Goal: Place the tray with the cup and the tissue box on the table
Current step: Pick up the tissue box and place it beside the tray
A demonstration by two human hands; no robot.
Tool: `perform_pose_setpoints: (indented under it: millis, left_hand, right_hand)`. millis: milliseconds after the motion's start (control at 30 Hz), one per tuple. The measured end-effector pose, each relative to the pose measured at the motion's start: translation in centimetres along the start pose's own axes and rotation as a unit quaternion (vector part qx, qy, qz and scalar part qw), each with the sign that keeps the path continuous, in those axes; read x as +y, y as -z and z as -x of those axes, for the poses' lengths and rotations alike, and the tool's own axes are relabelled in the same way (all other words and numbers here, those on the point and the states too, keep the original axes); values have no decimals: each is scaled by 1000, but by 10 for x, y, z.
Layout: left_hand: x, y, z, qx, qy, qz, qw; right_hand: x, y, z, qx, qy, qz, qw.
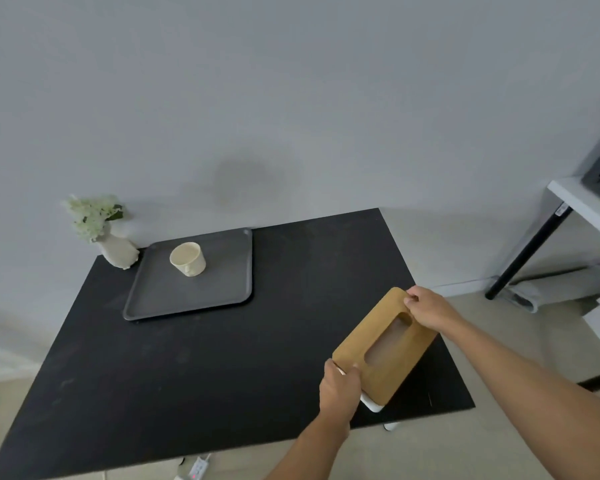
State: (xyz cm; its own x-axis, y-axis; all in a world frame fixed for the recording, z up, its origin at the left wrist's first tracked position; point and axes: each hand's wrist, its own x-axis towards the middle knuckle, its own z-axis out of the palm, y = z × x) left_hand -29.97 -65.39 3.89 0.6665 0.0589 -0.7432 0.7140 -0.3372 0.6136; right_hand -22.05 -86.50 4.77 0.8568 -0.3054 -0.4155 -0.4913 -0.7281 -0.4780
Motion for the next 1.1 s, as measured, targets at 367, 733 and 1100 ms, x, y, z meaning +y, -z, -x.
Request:
perform_pose_setpoints:
  millis: [367,733,1100]
  left_hand:
    - [27,90,-56,34,-61,51,996]
    - [83,177,-144,3,-145,2,989]
    - [153,204,-215,37,-154,-18,987]
  right_hand:
    - [-77,-38,-15,20,-42,-73,996]
    - [-150,-69,-59,39,-85,-109,990]
    - [-192,-65,-140,32,-54,-133,989]
